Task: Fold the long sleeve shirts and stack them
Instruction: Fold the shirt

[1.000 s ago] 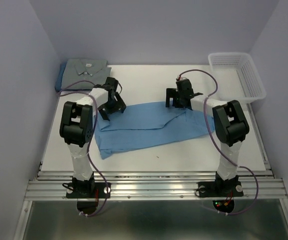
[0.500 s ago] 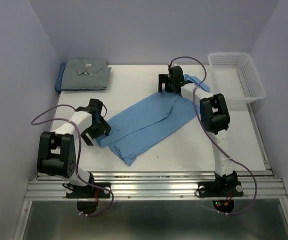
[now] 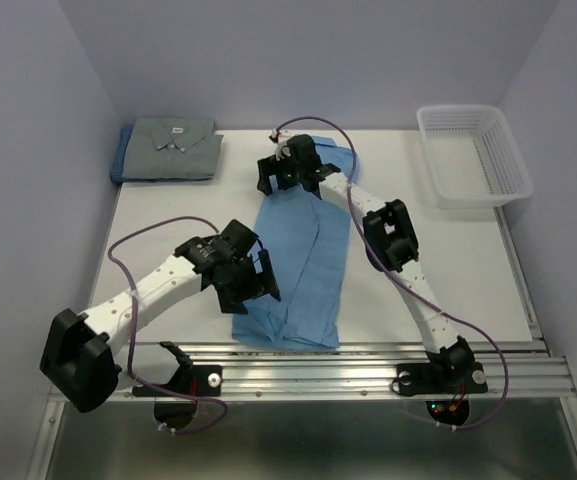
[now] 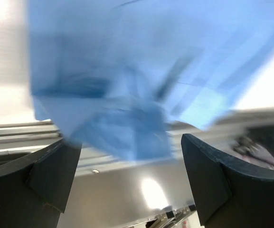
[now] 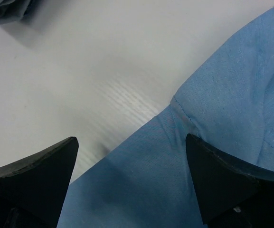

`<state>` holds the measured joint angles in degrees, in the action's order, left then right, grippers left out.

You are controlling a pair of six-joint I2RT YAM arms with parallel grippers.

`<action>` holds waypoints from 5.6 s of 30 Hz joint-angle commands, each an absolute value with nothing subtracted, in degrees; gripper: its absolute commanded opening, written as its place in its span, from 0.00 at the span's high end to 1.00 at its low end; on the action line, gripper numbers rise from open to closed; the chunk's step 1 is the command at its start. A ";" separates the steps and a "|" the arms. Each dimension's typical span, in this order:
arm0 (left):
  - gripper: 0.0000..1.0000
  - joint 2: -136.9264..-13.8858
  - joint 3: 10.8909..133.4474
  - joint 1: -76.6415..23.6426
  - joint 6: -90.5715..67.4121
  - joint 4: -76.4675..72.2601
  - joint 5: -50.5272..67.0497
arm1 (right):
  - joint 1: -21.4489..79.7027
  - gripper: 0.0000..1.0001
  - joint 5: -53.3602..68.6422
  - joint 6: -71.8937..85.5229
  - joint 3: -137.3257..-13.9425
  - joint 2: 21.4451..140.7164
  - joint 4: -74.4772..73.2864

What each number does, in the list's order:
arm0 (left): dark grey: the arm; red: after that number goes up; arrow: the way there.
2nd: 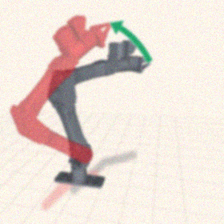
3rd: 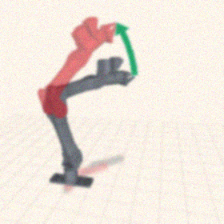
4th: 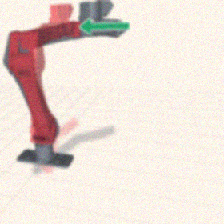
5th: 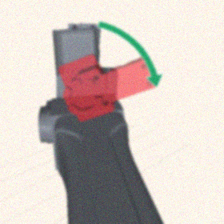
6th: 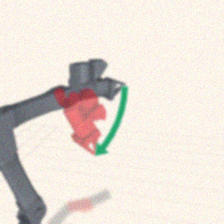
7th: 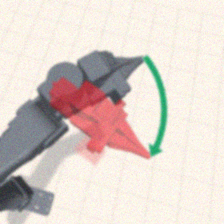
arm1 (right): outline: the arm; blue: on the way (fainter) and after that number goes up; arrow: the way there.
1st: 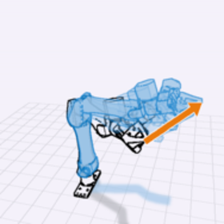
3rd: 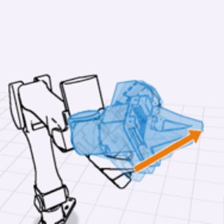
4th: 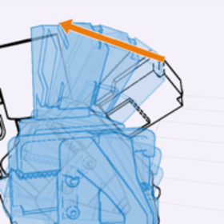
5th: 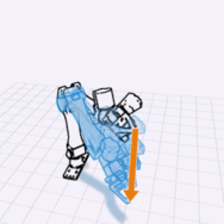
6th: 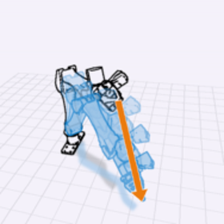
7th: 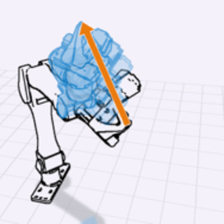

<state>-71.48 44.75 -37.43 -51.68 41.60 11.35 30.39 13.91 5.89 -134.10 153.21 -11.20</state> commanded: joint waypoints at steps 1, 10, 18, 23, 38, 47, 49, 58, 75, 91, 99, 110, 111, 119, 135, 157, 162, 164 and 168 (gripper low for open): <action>0.01 -64.43 56.32 -39.90 -49.85 46.75 11.87 | 30.15 0.00 17.23 2.21 -132.64 147.85 -16.88; 0.01 -62.40 65.04 -39.99 -45.18 51.42 0.71 | 31.28 0.00 12.56 9.30 -100.60 117.45 -4.16; 0.01 -71.52 62.23 -38.06 -44.48 39.85 -4.66 | 37.61 0.00 7.91 15.73 -66.74 103.01 2.46; 0.01 -79.43 64.24 -34.20 -40.52 29.64 -2.20 | 38.85 0.00 8.00 16.44 -61.89 103.10 -1.57; 0.01 -118.54 107.30 -21.63 -26.99 30.59 -3.34 | 38.24 0.00 14.66 -8.48 -62.38 111.95 -2.54; 0.01 -132.09 125.24 -16.18 -18.20 31.91 -4.57 | 32.09 0.00 35.85 -38.81 -80.75 121.81 -22.37; 0.01 -133.41 126.64 -14.51 -16.62 30.94 -3.44 | 31.30 0.00 36.38 -50.81 -85.23 124.61 -36.90; 0.01 -128.25 112.12 -13.80 -20.46 26.73 4.39 | 25.93 0.00 39.29 -43.70 -76.57 118.05 -36.59; 0.01 -74.13 50.91 -29.17 -43.58 17.49 1.41 | 28.92 0.00 16.65 12.10 -50.45 72.69 -4.48; 0.01 -60.38 33.22 -35.07 -52.56 18.46 1.41 | 28.92 0.00 -3.68 22.06 -73.55 102.37 -5.88; 0.01 -59.15 32.61 -35.16 -53.52 18.72 0.62 | 28.92 0.16 -7.21 16.79 -86.21 116.70 -9.75; 0.01 -60.73 35.42 -35.16 -53.26 20.48 -2.64 | 28.92 0.88 -1.32 13.98 -89.82 119.01 -13.54; 0.01 -61.25 35.51 -35.16 -53.17 20.04 -2.64 | 28.92 0.93 -0.54 13.80 -90.00 118.74 -13.45; 0.01 -64.07 37.27 -35.07 -52.47 18.20 -2.37 | 28.92 0.99 -0.44 12.83 -98.52 116.63 -19.68; 0.01 -68.02 38.50 -35.07 -51.33 18.63 -0.35 | 28.39 0.84 -9.57 14.41 -112.58 126.12 -34.10; 0.42 -74.79 30.94 -45.79 -57.30 16.61 6.06 | 27.86 0.00 3.94 6.15 -103.62 118.12 -17.06; 0.55 -75.67 30.15 -46.32 -57.13 16.70 6.85 | 27.86 0.00 7.64 0.81 -113.80 126.90 -14.59; 0.61 -76.64 30.32 -46.32 -56.43 17.14 7.56 | 27.86 0.00 9.23 -1.39 -118.99 131.56 -13.72; 0.64 -77.69 30.24 -46.41 -55.37 18.63 8.26 | 27.86 0.00 11.07 -4.92 -125.94 138.15 -12.31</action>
<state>-75.53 32.23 -45.95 -57.10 13.69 9.08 28.10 7.07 0.36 -121.08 133.64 -15.79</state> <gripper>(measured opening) 0.369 0.997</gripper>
